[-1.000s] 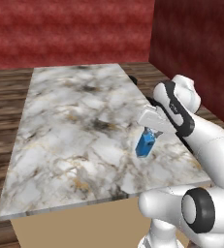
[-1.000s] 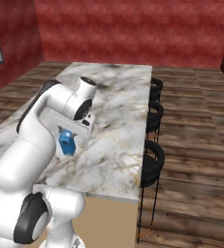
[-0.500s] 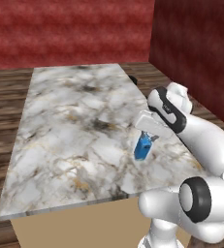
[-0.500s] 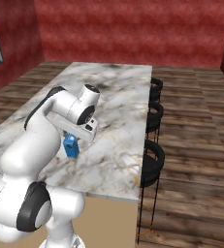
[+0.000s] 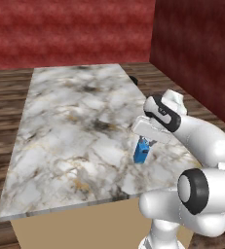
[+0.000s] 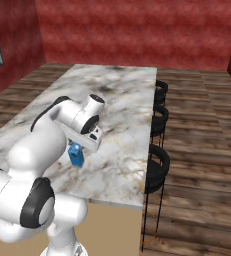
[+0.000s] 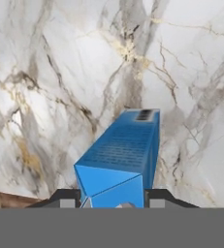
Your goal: Move the drinks to the dining counter.
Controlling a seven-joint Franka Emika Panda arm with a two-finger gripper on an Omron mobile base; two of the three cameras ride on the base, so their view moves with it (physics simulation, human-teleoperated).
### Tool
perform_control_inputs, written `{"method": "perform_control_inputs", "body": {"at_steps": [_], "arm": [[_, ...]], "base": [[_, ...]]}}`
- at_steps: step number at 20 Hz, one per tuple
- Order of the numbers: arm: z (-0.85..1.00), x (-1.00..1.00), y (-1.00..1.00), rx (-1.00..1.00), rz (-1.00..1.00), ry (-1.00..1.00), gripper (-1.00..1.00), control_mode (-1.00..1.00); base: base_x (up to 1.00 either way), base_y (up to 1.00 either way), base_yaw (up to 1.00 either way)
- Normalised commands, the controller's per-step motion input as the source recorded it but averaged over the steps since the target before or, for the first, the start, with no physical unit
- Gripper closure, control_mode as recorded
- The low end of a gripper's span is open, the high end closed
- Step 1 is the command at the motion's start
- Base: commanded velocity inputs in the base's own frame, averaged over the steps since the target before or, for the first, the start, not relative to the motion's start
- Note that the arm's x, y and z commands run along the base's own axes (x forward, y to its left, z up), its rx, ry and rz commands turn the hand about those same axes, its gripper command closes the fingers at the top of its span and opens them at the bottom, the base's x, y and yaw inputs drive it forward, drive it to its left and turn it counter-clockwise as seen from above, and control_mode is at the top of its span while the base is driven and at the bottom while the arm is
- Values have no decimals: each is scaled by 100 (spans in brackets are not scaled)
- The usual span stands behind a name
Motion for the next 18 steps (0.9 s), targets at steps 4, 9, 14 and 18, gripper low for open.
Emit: {"method": "perform_control_inputs", "body": {"at_steps": [4, 9, 14, 18], "arm": [[-31, 20, 0, -1, -3, 2, 100, -100], [-34, 20, 0, -5, -3, 2, 100, -100], [-29, 22, 0, -4, -3, 2, 100, -100], [-26, 21, 0, -2, -3, 1, 100, -100]], "base": [[0, 0, 0], [0, 0, 0], [0, 0, 0], [0, 0, 0]]}}
